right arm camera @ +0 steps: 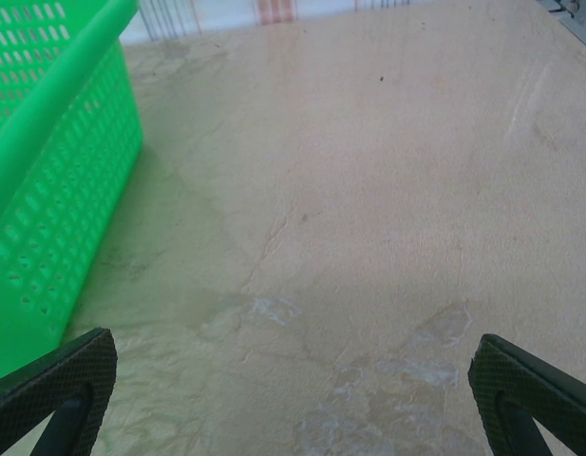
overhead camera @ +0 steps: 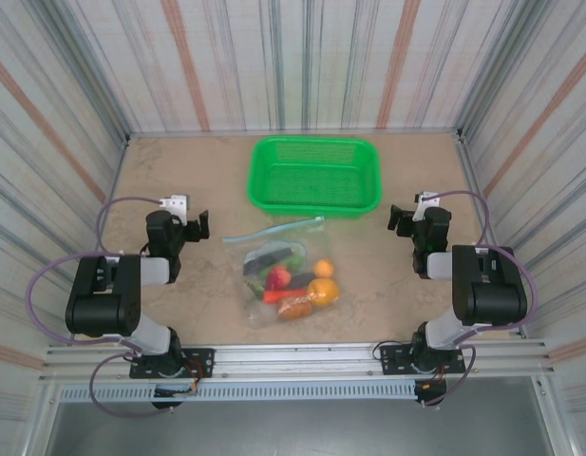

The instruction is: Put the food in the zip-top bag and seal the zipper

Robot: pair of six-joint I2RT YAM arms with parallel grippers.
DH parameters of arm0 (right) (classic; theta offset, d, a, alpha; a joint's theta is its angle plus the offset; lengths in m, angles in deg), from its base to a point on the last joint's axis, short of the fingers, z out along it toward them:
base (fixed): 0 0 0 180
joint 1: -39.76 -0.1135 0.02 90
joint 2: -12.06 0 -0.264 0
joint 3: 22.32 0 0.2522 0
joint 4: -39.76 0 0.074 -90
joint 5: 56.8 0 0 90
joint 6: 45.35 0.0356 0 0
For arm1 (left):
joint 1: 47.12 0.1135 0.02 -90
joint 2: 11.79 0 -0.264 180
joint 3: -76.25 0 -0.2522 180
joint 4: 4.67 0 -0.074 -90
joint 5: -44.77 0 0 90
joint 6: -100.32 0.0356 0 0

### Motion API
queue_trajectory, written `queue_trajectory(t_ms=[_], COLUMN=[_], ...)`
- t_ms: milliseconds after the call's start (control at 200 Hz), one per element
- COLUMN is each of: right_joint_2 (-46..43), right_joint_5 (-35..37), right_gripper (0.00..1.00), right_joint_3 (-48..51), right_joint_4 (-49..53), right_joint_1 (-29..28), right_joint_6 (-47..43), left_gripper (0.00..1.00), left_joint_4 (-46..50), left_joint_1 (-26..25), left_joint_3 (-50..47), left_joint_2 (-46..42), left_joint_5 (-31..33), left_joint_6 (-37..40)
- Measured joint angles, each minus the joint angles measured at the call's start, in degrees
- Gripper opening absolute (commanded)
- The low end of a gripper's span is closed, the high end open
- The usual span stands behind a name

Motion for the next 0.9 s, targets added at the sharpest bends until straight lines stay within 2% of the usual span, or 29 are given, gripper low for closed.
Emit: queue_trajectory(t_ms=[175,902], right_joint_2=[0.00,0.00], right_joint_5=[0.00,0.00], right_gripper=[0.99,0.99], right_joint_3=[0.00,0.00], right_joint_4=[0.00,0.00], right_joint_1=[0.00,0.00], right_joint_6=[0.00,0.00], left_gripper=[0.99,0.99], left_joint_4=[0.02,0.00], left_joint_1=[-1.57,-1.77], left_joint_3=[0.00,0.00], left_joint_2=[0.00,0.00], left_joint_5=[0.24,2.25], left_joint_6=[0.98,0.98])
